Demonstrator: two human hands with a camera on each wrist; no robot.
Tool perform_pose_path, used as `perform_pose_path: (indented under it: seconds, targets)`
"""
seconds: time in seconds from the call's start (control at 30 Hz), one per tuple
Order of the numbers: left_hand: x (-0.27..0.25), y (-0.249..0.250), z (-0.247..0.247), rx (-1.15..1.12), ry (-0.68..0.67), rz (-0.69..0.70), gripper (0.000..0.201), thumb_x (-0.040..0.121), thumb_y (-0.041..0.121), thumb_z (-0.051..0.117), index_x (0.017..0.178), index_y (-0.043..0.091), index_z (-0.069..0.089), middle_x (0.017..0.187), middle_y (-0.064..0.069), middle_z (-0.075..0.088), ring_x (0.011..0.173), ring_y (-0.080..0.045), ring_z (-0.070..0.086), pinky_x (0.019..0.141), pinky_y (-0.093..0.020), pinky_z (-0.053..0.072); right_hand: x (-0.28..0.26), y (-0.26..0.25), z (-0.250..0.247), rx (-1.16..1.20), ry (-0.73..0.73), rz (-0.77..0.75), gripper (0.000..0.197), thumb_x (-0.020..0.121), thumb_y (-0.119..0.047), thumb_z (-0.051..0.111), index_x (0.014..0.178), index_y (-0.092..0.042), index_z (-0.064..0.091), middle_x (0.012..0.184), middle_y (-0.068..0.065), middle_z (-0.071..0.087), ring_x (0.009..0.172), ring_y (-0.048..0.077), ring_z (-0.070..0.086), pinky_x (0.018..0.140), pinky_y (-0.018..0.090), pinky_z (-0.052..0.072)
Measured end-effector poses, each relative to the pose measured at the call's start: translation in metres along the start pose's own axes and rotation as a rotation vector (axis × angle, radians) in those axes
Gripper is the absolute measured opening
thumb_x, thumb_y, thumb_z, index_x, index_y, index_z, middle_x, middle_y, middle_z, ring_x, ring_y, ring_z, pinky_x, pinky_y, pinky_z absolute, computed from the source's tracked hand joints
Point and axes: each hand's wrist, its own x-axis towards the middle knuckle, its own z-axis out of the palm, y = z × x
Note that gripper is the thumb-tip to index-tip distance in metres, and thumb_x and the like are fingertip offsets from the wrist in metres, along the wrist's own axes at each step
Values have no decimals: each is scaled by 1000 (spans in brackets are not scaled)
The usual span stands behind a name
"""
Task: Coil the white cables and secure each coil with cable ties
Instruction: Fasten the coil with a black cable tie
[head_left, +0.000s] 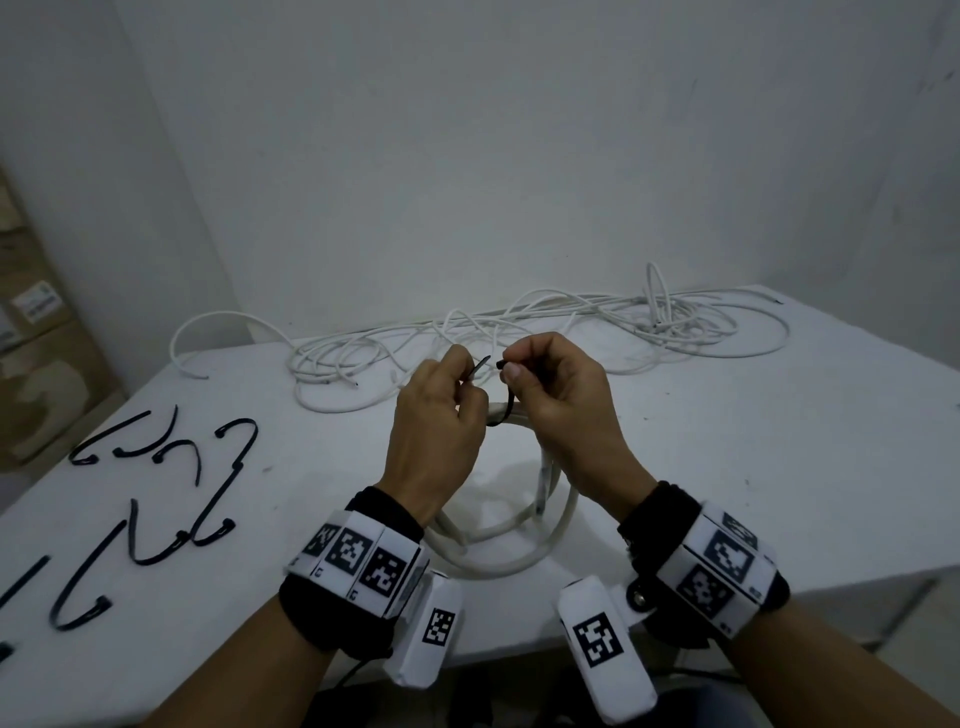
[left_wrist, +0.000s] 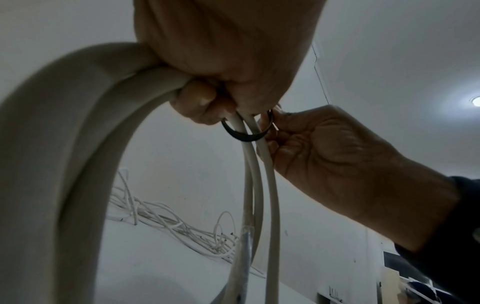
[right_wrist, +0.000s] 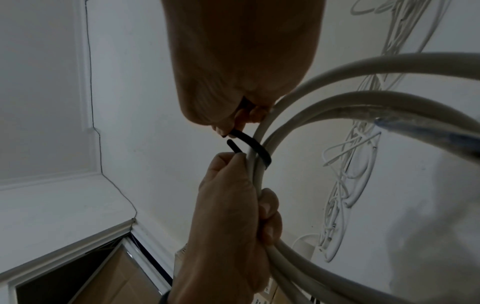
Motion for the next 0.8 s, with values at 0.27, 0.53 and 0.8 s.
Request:
perform_pose_path:
  seconds: [0.27, 0.53, 0.8]
  targets:
    - [-1, -3, 2, -15, 39, 62, 12, 81, 10, 42, 76, 21, 39, 71, 0, 43, 65, -11, 35, 55, -28, 34, 1, -1, 1, 28, -1, 23, 25, 89, 5, 55, 83, -19, 58, 78, -3, 60, 73, 14, 55, 66, 16, 49]
    - [0, 1, 4, -26, 36, 83, 13, 81, 9, 42, 76, 21, 40, 72, -1, 43, 65, -13, 36, 55, -36, 40, 2, -9, -4, 54, -52, 58, 16, 89, 8, 54, 87, -7, 57, 75, 6, 56, 58, 1, 54, 53, 10, 46]
    - [-1, 3, 5, -41, 22, 91, 13, 83, 10, 42, 78, 22, 41, 73, 3, 43, 67, -13, 40, 54, -34, 41, 8, -10, -7, -5, -108, 120, 16, 90, 6, 54, 87, -9, 58, 77, 5, 60, 62, 0, 58, 54, 12, 49]
